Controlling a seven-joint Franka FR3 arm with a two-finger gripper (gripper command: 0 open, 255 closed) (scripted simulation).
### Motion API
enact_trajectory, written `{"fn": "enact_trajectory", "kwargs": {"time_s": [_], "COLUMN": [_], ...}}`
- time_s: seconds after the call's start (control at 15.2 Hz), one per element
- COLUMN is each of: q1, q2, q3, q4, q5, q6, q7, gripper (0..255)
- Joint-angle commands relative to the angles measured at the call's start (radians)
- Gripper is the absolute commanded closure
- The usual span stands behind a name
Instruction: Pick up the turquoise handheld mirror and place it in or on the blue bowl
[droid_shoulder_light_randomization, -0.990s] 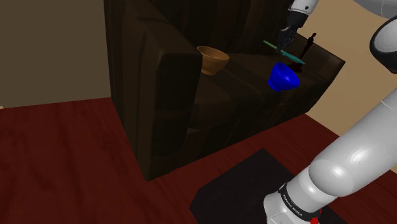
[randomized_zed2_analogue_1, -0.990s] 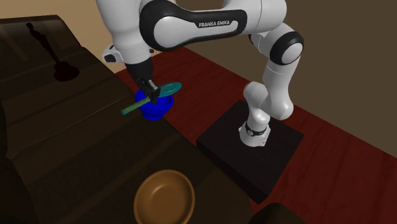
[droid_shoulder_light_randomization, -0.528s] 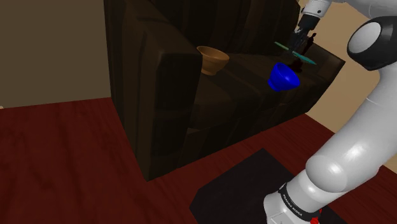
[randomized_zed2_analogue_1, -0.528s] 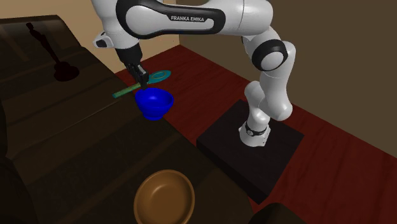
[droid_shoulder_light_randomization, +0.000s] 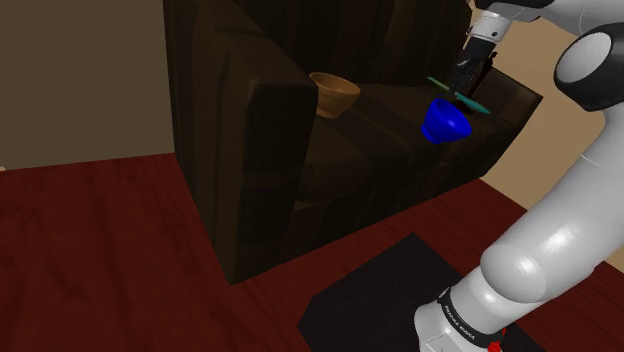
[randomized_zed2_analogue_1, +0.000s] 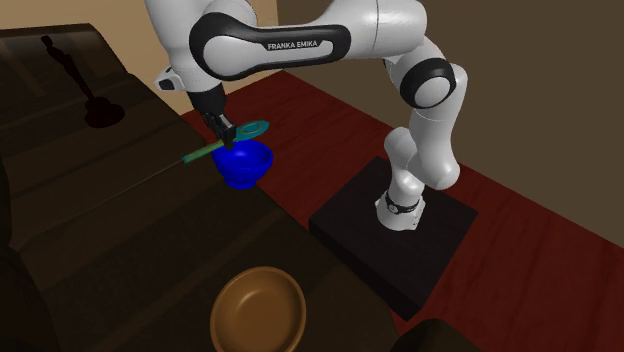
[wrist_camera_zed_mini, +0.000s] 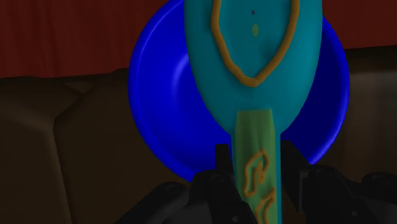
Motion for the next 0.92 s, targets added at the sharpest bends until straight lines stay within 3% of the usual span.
{"fn": "enact_trajectory", "kwargs": {"time_s": [0.0, 0.33, 0.86], "q1": [0.004, 0.010, 0.010], "q2": [-0.012, -0.033, -0.033], "q3": [0.002, 0.005, 0.005], "q4": [-0.041, -0.143, -0.143], "q5": [-0.006, -0.015, -0.015], "q6": [0.032, 0.115, 0.115], "q7": [0.003, 0.009, 0.009], "gripper": [255, 255, 255]}}
